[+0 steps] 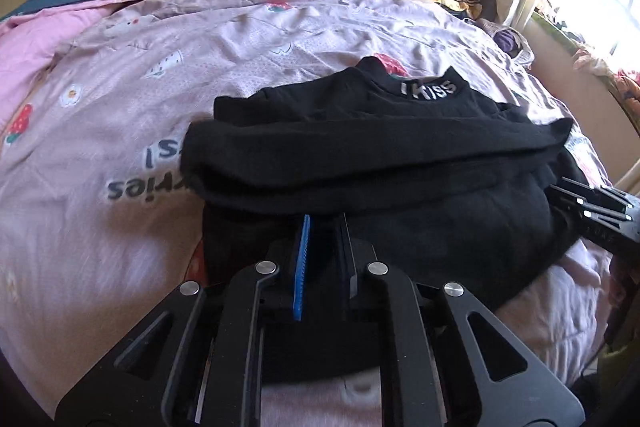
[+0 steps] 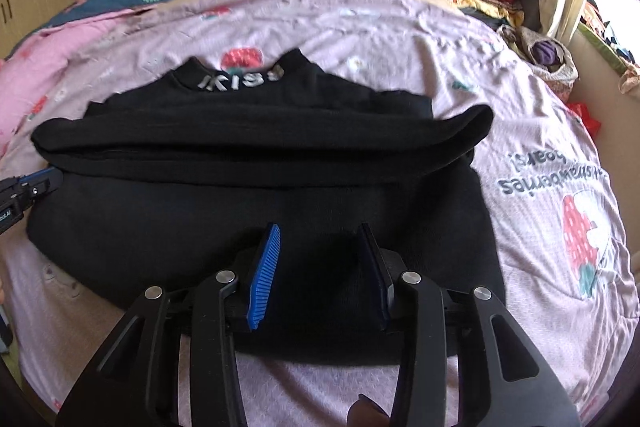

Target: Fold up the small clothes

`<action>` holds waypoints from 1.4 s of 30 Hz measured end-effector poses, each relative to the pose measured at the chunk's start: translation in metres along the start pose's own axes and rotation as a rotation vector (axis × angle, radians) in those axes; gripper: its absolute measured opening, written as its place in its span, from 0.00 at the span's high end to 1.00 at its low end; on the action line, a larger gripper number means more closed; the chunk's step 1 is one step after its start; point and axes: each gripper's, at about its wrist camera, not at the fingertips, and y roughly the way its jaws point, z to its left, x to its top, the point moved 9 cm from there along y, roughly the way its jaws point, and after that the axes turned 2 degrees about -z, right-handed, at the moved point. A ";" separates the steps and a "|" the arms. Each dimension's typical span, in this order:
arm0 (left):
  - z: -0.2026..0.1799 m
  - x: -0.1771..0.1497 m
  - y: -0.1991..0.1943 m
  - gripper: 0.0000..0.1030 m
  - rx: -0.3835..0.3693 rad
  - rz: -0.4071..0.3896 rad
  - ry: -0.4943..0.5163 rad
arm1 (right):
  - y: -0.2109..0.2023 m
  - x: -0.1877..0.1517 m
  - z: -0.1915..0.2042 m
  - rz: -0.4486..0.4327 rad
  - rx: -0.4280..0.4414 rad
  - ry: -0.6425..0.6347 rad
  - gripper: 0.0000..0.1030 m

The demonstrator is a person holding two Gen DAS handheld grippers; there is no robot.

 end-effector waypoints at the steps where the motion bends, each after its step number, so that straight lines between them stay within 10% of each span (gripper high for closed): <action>1: 0.001 0.003 0.005 0.94 0.011 0.003 0.001 | 0.004 0.002 0.000 0.003 0.001 0.007 0.63; 17: 0.035 0.067 0.043 0.88 0.067 -0.036 -0.082 | 0.040 0.069 -0.030 -0.070 0.009 0.072 0.63; 23: 0.078 0.081 0.022 0.69 0.129 -0.111 -0.172 | 0.027 0.069 -0.083 -0.120 -0.048 0.143 0.59; 30: 0.092 0.063 0.042 0.50 0.092 -0.023 -0.233 | 0.046 0.065 -0.105 -0.049 -0.054 0.158 0.43; 32: 0.086 0.063 0.044 0.58 0.094 -0.032 -0.212 | 0.054 0.067 -0.103 -0.038 -0.062 0.148 0.44; 33: 0.084 0.065 0.044 0.78 0.088 -0.044 -0.205 | 0.056 0.067 -0.101 -0.036 -0.056 0.143 0.50; 35: 0.079 0.068 0.038 0.90 0.072 -0.070 -0.197 | 0.055 0.070 -0.097 -0.055 -0.035 0.139 0.91; 42: 0.078 0.090 0.006 0.94 0.071 -0.192 -0.190 | 0.011 0.095 -0.111 -0.209 -0.007 0.198 0.92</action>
